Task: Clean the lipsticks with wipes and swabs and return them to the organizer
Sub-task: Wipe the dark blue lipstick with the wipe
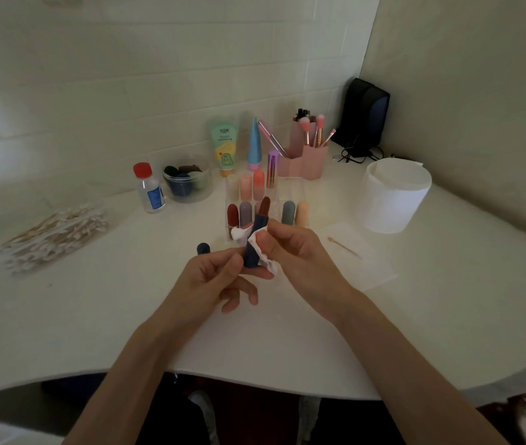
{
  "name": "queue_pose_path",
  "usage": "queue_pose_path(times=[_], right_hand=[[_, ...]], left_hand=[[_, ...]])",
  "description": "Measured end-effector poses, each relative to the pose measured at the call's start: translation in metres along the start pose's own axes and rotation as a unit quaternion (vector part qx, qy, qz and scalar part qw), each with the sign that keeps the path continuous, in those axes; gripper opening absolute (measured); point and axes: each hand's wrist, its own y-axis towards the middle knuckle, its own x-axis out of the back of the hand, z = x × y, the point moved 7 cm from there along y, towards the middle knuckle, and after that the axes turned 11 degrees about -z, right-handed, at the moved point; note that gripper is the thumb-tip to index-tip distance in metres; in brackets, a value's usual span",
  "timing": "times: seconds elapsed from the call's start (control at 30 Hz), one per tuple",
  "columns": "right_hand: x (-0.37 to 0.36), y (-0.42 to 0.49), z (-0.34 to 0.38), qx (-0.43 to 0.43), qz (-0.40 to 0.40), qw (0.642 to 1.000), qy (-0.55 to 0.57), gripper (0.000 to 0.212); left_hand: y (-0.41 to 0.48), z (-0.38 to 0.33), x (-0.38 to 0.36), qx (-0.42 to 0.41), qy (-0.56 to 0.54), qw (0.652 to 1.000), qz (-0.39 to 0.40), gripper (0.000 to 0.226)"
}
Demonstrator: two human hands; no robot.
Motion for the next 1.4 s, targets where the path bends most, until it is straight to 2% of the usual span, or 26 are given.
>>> queue_pose_path(times=[0.07,0.27,0.33,0.4,0.53,0.6,0.7,0.77,0.87,0.93,1.0,1.07,1.17,1.33,1.4], right_hand=[[-0.003,-0.001,0.001,0.011,0.004,1.0,-0.005,0.038],[-0.006,0.005,-0.004,0.059,-0.001,0.996,-0.066,0.026],[-0.006,0.003,-0.001,0.054,0.008,0.997,-0.06,0.025],[-0.005,0.001,0.0,0.029,0.009,0.999,-0.021,0.03],[-0.004,-0.003,0.001,-0.004,0.024,1.0,0.004,0.019],[-0.006,-0.002,-0.001,-0.003,0.026,1.0,0.001,0.024],[-0.011,-0.001,-0.001,0.019,0.023,0.999,-0.041,0.042],[-0.014,0.0,-0.001,0.024,0.025,0.998,-0.046,0.051],[-0.012,0.0,-0.002,0.027,0.023,0.999,-0.03,0.046],[-0.008,0.001,-0.003,0.03,0.02,0.999,-0.038,0.032],[-0.004,0.002,-0.005,0.015,0.017,0.999,-0.023,0.02],[-0.004,0.001,-0.005,0.015,0.023,0.999,-0.017,0.021],[-0.006,0.0,-0.006,0.014,0.012,1.0,-0.016,0.03],[-0.009,0.001,-0.006,0.036,0.018,0.999,-0.036,0.04],[-0.008,0.002,-0.003,0.04,0.014,0.999,-0.03,0.04]], left_hand=[[0.0,-0.003,0.001,-0.009,0.013,1.0,-0.004,0.035],[0.001,-0.003,0.018,-0.021,0.037,0.992,-0.115,0.017],[0.001,-0.002,0.02,-0.01,0.037,0.991,-0.129,0.021],[0.001,0.0,0.014,0.021,0.024,0.995,-0.094,0.029],[-0.002,0.001,0.001,0.054,0.009,0.999,-0.004,0.041],[-0.003,0.0,0.003,0.041,0.024,0.999,-0.011,0.035],[0.0,0.002,0.016,0.025,0.042,0.996,-0.076,0.023],[0.001,0.003,0.02,0.022,0.058,0.993,-0.104,0.027],[0.0,0.005,0.018,0.032,0.038,0.993,-0.104,0.036],[0.0,0.007,0.016,0.056,0.023,0.995,-0.077,0.034],[-0.001,0.009,0.013,0.067,0.017,0.997,-0.04,0.042],[-0.002,0.008,0.011,0.056,0.046,0.997,-0.023,0.046],[-0.001,0.005,0.014,0.034,0.073,0.996,-0.038,0.042],[-0.001,0.0,0.019,0.014,0.028,0.994,-0.107,0.014],[-0.002,0.001,0.016,0.017,0.019,0.995,-0.096,0.025]])
